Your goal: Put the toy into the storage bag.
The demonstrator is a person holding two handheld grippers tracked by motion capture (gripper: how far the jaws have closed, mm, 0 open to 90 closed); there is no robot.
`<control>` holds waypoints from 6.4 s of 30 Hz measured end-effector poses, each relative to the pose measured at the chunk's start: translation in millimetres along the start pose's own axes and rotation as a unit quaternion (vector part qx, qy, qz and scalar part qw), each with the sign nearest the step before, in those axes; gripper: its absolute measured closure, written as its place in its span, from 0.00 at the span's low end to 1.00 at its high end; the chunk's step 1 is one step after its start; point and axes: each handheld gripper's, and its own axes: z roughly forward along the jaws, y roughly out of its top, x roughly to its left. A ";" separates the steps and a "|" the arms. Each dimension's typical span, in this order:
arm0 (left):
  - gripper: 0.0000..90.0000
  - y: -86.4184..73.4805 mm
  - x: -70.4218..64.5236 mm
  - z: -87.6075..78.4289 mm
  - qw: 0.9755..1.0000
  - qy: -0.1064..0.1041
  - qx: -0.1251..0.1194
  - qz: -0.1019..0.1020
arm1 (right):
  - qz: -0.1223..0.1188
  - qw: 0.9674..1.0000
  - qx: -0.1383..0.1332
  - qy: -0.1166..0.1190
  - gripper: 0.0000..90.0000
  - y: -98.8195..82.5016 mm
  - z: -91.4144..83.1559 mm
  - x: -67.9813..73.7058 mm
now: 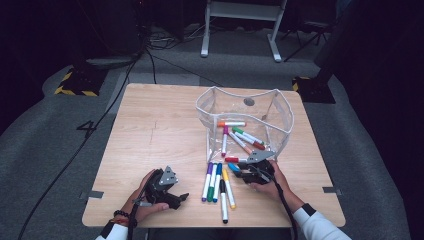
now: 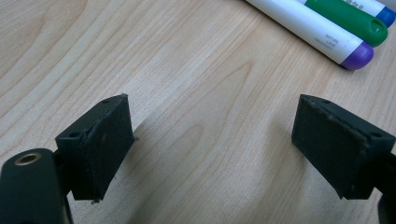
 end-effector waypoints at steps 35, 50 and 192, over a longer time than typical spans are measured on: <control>0.14 -0.1 -0.2 -0.1 1.000 0.001 0.000 0.000 | -0.052 0.991 -0.120 0.019 0.84 29.1 -151.0 -3.0; 0.14 -0.1 -0.1 -0.1 1.000 0.001 0.000 0.000 | -0.071 0.987 -0.142 -0.017 0.84 97.3 -191.3 -36.1; 0.14 -0.1 -0.4 -0.1 1.000 0.002 0.000 0.000 | 0.014 1.000 0.006 -0.011 0.70 -8.3 -9.3 3.9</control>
